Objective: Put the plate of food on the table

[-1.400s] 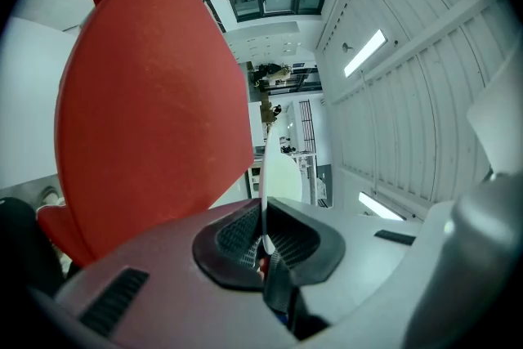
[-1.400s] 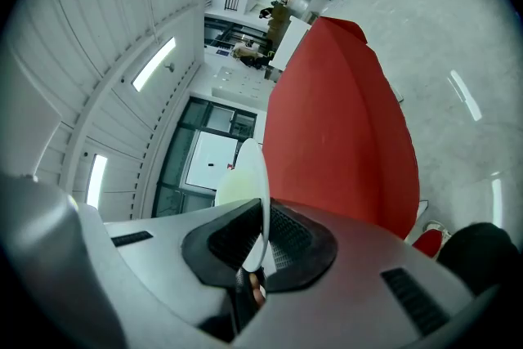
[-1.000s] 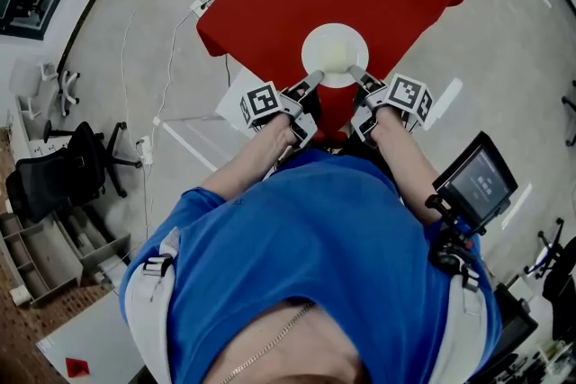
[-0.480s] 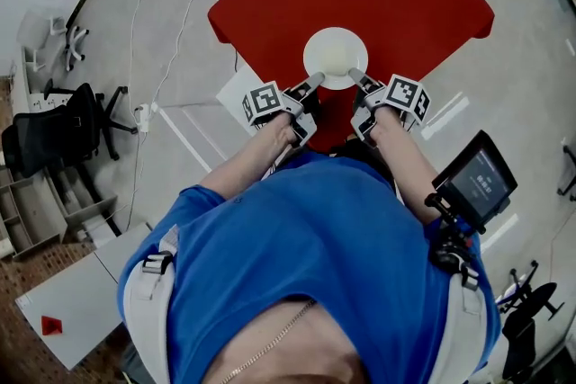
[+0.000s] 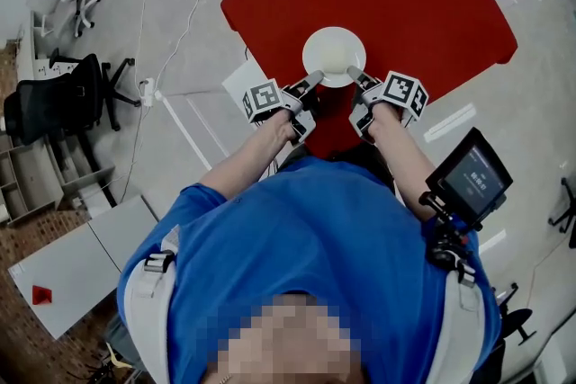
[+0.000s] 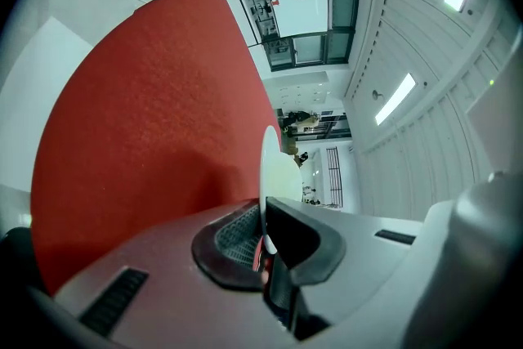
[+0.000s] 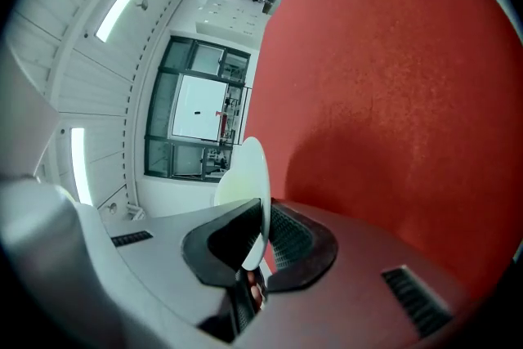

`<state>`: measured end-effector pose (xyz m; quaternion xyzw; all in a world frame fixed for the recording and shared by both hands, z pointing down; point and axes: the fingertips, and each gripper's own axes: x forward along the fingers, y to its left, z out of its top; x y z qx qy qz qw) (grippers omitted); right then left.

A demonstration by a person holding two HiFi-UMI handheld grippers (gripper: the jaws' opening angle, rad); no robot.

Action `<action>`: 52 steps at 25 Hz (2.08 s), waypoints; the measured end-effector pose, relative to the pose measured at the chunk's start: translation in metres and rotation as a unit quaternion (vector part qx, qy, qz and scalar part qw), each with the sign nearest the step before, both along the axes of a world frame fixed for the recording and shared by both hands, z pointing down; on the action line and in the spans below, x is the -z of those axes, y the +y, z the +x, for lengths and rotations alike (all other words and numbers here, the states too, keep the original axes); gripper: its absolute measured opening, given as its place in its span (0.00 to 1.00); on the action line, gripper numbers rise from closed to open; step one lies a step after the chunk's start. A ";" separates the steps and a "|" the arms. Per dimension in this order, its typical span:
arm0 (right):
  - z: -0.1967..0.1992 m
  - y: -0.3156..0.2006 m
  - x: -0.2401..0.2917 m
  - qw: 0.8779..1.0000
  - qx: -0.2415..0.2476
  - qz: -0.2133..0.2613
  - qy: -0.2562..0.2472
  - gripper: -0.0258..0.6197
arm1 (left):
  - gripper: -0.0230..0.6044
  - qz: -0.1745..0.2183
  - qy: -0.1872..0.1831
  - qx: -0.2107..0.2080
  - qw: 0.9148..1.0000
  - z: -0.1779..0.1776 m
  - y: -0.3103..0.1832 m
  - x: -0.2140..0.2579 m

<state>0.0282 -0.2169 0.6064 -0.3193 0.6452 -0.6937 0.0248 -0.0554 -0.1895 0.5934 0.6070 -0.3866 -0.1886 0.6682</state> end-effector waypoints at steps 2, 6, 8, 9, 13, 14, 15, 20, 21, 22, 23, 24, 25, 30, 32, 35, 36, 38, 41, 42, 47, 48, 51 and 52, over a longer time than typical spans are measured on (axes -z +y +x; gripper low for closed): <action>-0.001 0.004 -0.001 1.000 0.006 -0.003 0.002 0.07 | 0.06 -0.004 0.001 0.006 1.000 -0.001 0.005 -0.001; -0.006 0.007 0.000 1.000 0.017 -0.010 0.007 0.07 | 0.06 -0.012 0.003 0.016 1.000 -0.005 0.009 -0.001; -0.007 0.009 0.001 1.000 0.021 -0.014 0.010 0.07 | 0.06 -0.017 0.003 0.019 1.000 -0.006 0.012 0.001; -0.007 0.010 0.001 1.000 0.022 -0.017 0.011 0.07 | 0.06 -0.019 0.003 0.019 1.000 -0.006 0.012 0.002; -0.005 0.012 0.001 0.999 0.024 -0.023 0.014 0.07 | 0.06 -0.024 0.004 0.021 0.999 -0.005 0.015 0.001; -0.005 0.012 0.000 0.999 0.024 -0.024 0.015 0.07 | 0.06 -0.026 0.004 0.022 0.999 -0.004 0.015 0.001; -0.004 0.013 -0.001 0.999 0.025 -0.025 0.016 0.07 | 0.06 -0.027 0.005 0.022 0.999 -0.003 0.016 0.001; -0.004 0.013 -0.003 0.999 0.030 -0.028 0.024 0.07 | 0.06 -0.037 0.008 0.022 0.999 -0.002 0.017 -0.003; -0.005 0.014 -0.004 0.999 0.031 -0.030 0.026 0.07 | 0.06 -0.040 0.007 0.023 0.999 -0.003 0.017 -0.004; -0.005 0.014 -0.005 0.999 0.032 -0.031 0.027 0.07 | 0.07 -0.042 0.007 0.023 0.999 -0.003 0.018 -0.005; -0.005 0.015 -0.005 0.999 0.034 -0.032 0.027 0.07 | 0.07 -0.044 0.006 0.023 0.999 -0.003 0.018 -0.005; -0.006 0.015 -0.004 0.998 0.035 -0.032 0.028 0.07 | 0.07 -0.045 0.006 0.023 0.999 -0.004 0.018 -0.005; -0.006 0.014 -0.004 0.998 0.036 -0.032 0.030 0.07 | 0.07 -0.046 0.006 0.023 0.999 -0.004 0.018 -0.004; -0.007 0.015 -0.002 0.998 0.045 -0.029 0.039 0.07 | 0.07 -0.049 0.002 0.022 0.999 -0.004 0.018 -0.002; -0.008 0.016 0.000 0.997 0.054 -0.021 0.048 0.07 | 0.07 -0.049 -0.002 0.020 0.999 -0.004 0.018 -0.001; -0.007 0.016 0.002 0.997 0.060 -0.013 0.056 0.07 | 0.07 -0.051 -0.003 0.017 0.999 -0.004 0.019 0.000; -0.007 0.017 0.001 0.996 0.061 -0.012 0.058 0.07 | 0.07 -0.052 -0.004 0.016 0.999 -0.004 0.019 -0.001; -0.008 0.017 0.001 0.996 0.063 -0.011 0.060 0.07 | 0.07 -0.052 -0.005 0.013 0.999 -0.004 0.020 -0.001; -0.007 0.017 0.001 0.996 0.064 -0.008 0.063 0.07 | 0.07 -0.050 -0.006 0.007 0.999 -0.003 0.020 0.000; -0.007 0.017 0.002 0.996 0.065 -0.006 0.065 0.07 | 0.07 -0.049 -0.008 0.004 0.999 -0.002 0.020 0.001; -0.005 0.015 0.002 0.993 0.075 0.007 0.088 0.09 | 0.07 -0.047 -0.020 -0.017 0.999 0.002 0.020 0.002; -0.005 0.015 0.001 0.992 0.079 0.010 0.094 0.09 | 0.07 -0.046 -0.022 -0.021 0.998 0.002 0.020 0.002; -0.005 0.014 0.001 0.989 0.091 0.019 0.112 0.11 | 0.07 -0.047 -0.029 -0.027 0.998 0.002 0.020 0.002; -0.004 0.014 0.001 0.989 0.094 0.021 0.115 0.11 | 0.07 -0.047 -0.032 -0.028 0.998 0.002 0.020 0.001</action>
